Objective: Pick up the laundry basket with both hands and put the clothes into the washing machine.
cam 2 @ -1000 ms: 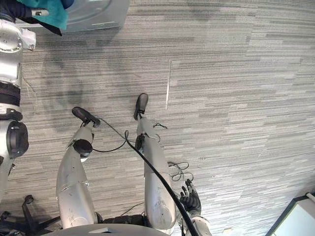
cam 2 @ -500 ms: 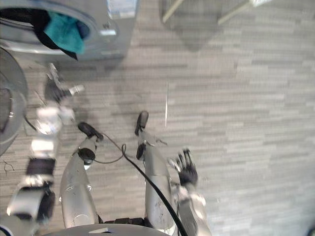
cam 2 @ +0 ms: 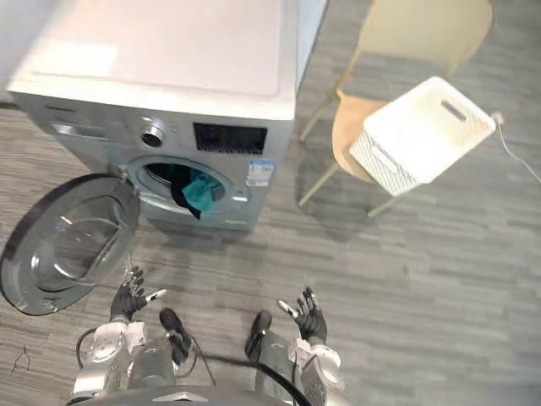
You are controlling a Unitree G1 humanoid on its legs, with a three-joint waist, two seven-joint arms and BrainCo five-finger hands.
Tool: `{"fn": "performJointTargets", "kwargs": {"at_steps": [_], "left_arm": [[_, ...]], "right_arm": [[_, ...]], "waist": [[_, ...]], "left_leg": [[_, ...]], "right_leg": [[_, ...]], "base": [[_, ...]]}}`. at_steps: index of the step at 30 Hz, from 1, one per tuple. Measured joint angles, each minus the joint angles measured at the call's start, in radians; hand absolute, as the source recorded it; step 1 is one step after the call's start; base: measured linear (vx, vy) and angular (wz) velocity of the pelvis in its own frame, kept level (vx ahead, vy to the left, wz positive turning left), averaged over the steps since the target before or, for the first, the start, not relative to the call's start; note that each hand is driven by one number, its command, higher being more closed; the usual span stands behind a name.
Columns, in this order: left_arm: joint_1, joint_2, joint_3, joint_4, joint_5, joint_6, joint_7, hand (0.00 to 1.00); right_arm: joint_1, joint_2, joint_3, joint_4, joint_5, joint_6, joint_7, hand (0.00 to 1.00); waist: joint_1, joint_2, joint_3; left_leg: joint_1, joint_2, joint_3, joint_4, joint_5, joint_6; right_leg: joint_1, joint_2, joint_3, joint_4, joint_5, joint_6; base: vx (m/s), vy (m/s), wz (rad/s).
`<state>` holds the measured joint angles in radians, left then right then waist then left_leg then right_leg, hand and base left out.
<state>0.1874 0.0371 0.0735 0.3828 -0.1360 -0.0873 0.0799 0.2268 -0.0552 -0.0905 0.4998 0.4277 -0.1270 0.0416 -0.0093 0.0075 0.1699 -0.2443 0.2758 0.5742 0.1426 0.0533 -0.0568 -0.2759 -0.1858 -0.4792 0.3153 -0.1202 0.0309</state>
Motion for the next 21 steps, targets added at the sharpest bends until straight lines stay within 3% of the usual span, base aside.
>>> {"fn": "performJointTargets", "kwargs": {"at_steps": [1, 2, 3, 5, 6, 10, 14, 16, 18, 19, 20, 21], "left_arm": [[0.008, 0.001, 0.008, 0.0, 0.0, 0.001, 0.0, 0.0], [0.014, 0.002, 0.022, -0.003, 0.001, 0.001, -0.001, 0.0], [0.018, -0.007, 0.046, -0.002, 0.002, 0.003, 0.0, 0.0], [0.023, -0.012, 0.062, -0.008, 0.006, 0.003, -0.001, 0.0], [0.019, -0.019, 0.1, -0.029, 0.012, 0.004, 0.0, 0.0], [0.027, -0.008, 0.153, -0.157, 0.048, 0.027, 0.0, 0.0], [0.028, -0.01, 0.171, -0.298, 0.104, 0.044, -0.001, 0.0], [0.022, -0.012, 0.202, -0.359, 0.143, 0.046, 0.0, 0.0], [0.015, -0.017, 0.271, -0.41, 0.17, 0.047, 0.02, 0.0], [0.015, -0.017, 0.29, -0.419, 0.18, 0.047, 0.028, 0.0], [0.012, -0.012, 0.338, -0.422, 0.2, 0.047, 0.044, 0.0], [0.009, -0.003, 0.371, -0.423, 0.215, 0.047, 0.06, 0.0]], "right_arm": [[0.0, -0.002, -0.006, 0.027, -0.005, 0.0, 0.0, 0.0], [-0.004, -0.006, -0.033, 0.082, -0.013, 0.002, -0.001, 0.0], [-0.007, -0.015, -0.067, 0.138, -0.035, 0.004, -0.003, 0.0], [-0.01, -0.024, -0.102, 0.184, -0.047, 0.004, -0.006, 0.0], [-0.026, -0.039, -0.158, 0.241, -0.066, 0.007, -0.009, 0.0], [-0.031, -0.026, -0.22, 0.34, -0.085, 0.028, -0.008, 0.0], [-0.028, -0.016, -0.278, 0.415, -0.161, 0.063, -0.008, 0.0], [-0.026, -0.006, -0.298, 0.424, -0.16, 0.066, -0.007, 0.0], [-0.024, -0.003, -0.305, 0.425, -0.16, 0.065, -0.007, 0.0], [-0.024, -0.004, -0.306, 0.424, -0.159, 0.064, -0.007, 0.0], [-0.033, -0.013, -0.293, 0.419, -0.159, 0.064, -0.007, 0.0], [-0.023, -0.013, -0.266, 0.42, -0.159, 0.062, -0.007, 0.0]], "waist": [[-0.003, -0.006, -0.015], [-0.004, -0.011, -0.035], [-0.006, -0.001, -0.066], [-0.012, 0.015, -0.086], [-0.019, 0.035, -0.101], [-0.058, 0.025, -0.127], [-0.051, 0.028, -0.128], [-0.051, 0.032, -0.13], [-0.055, 0.038, -0.134], [-0.049, 0.055, -0.144], [-0.058, 0.062, -0.143], [-0.062, 0.066, -0.142]], "left_leg": [[0.012, -0.009, -0.001, -0.011, -0.008, -0.005], [0.016, -0.021, -0.027, 0.058, -0.024, 0.025], [0.022, -0.025, -0.081, 0.131, -0.07, 0.023], [0.034, -0.023, -0.127, 0.154, -0.107, 0.007], [0.041, -0.04, -0.174, 0.151, -0.132, -0.02], [0.062, -0.141, -0.252, 0.061, -0.122, -0.01], [0.092, -0.222, -0.257, -0.011, -0.102, 0.007], [0.099, -0.243, -0.252, -0.026, -0.099, 0.022], [0.109, -0.248, -0.24, -0.044, -0.103, 0.06], [0.111, -0.238, -0.229, -0.066, -0.091, 0.082], [0.133, -0.225, -0.209, -0.096, -0.074, 0.101], [0.154, -0.216, -0.206, -0.109, -0.066, 0.1]], "right_leg": [[0.011, -0.009, -0.007, -0.014, 0.004, -0.001], [0.036, -0.03, -0.023, -0.034, 0.021, -0.005], [0.051, -0.044, -0.033, -0.042, 0.035, 0.013], [0.066, -0.053, -0.043, -0.05, 0.047, 0.03], [0.082, -0.062, -0.047, -0.066, 0.067, 0.05], [0.135, -0.105, -0.079, -0.147, 0.13, 0.073], [0.154, -0.16, -0.079, -0.182, 0.189, 0.076], [0.155, -0.171, -0.077, -0.192, 0.219, 0.041], [0.143, -0.159, -0.074, -0.214, 0.311, -0.051], [0.143, -0.141, -0.064, -0.227, 0.331, -0.067], [0.126, -0.13, -0.028, -0.081, 0.214, -0.061], [0.133, -0.1, 0.009, 0.046, 0.103, -0.026]], "base": [[0.05, -0.003, 0.37], [0.11, 0.092, 0.38], [0.11, 0.125, 0.35], [0.06, 0.198, 0.22], [0.0, 0.292, 0.29], [-0.04, 0.203, 0.37], [-0.08, 0.17, 0.17], [-0.11, 0.15, -0.01], [-0.14, 0.188, -0.29], [-0.14, 0.132, -0.35], [-0.1, 0.047, -0.22], [-0.08, 0.029, -0.16]]}}
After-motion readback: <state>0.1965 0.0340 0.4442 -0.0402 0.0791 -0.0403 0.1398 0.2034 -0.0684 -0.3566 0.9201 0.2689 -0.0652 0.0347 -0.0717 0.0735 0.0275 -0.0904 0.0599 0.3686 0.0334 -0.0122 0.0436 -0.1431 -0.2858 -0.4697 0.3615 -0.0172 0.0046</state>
